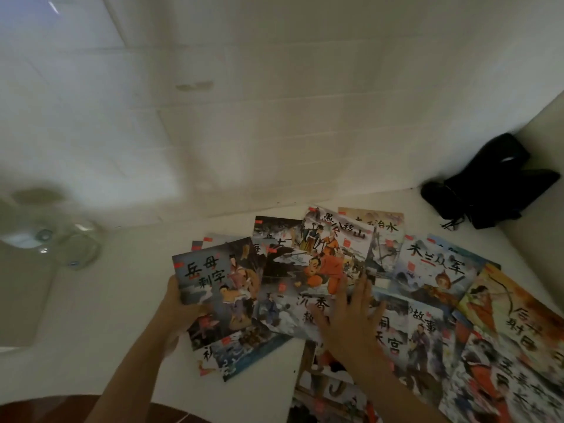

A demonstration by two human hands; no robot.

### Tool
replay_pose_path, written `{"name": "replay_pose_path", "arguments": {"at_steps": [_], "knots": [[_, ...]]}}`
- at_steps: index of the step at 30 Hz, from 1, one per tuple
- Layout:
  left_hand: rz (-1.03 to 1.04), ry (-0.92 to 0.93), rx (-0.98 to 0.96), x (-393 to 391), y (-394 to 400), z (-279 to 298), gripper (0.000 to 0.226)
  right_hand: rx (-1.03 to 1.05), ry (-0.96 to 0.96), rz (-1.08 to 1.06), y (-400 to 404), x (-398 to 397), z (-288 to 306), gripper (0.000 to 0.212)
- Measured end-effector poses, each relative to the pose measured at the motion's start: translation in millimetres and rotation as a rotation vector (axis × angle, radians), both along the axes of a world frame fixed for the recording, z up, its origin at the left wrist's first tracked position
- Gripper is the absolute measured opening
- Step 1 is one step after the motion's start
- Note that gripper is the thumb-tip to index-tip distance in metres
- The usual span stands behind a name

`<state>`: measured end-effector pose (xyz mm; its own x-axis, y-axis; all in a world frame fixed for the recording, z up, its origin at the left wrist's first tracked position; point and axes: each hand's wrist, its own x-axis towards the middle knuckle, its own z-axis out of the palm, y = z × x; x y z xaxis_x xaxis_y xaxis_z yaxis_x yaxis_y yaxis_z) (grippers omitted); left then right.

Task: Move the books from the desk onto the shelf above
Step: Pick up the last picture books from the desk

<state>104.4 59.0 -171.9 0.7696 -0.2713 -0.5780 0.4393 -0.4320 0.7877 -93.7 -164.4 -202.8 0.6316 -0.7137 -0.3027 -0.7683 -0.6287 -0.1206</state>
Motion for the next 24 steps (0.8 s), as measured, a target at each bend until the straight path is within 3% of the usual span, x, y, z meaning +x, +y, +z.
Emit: {"name": "replay_pose_path", "arguments": {"at_steps": [4, 10, 14, 16, 18, 21, 24], "knots": [[0.008, -0.036, -0.054, -11.3, -8.9, 9.5, 0.075, -0.038, -0.053, -0.02, 37.0, 25.7, -1.2, 0.1], [0.039, -0.173, 0.09, -34.5, -23.2, -1.1, 0.083, 0.063, -0.16, -0.006, 69.0, 37.0, 11.3, 0.08], [0.044, -0.096, 0.02, -34.1, -10.8, -7.0, 0.086, 0.132, -0.267, -0.047, 38.3, 23.2, 20.3, 0.068], [-0.001, -0.12, 0.003, -26.0, 4.9, 2.6, 0.09, 0.109, -0.343, -0.082, 16.0, 18.0, 18.9, 0.073], [-0.013, -0.166, -0.024, -15.6, 21.3, 19.2, 0.078, 0.12, -0.392, -0.104, -2.1, 19.5, 15.5, 0.077], [-0.012, -0.132, -0.156, -1.4, 34.8, 45.0, 0.06, 0.309, -0.447, -0.21, -17.0, 34.6, 28.2, 0.072], [-0.052, -0.088, -0.205, 6.4, 16.9, 55.2, 0.077, 0.473, -0.574, -0.344, -27.1, 49.0, 41.1, 0.066]]}}
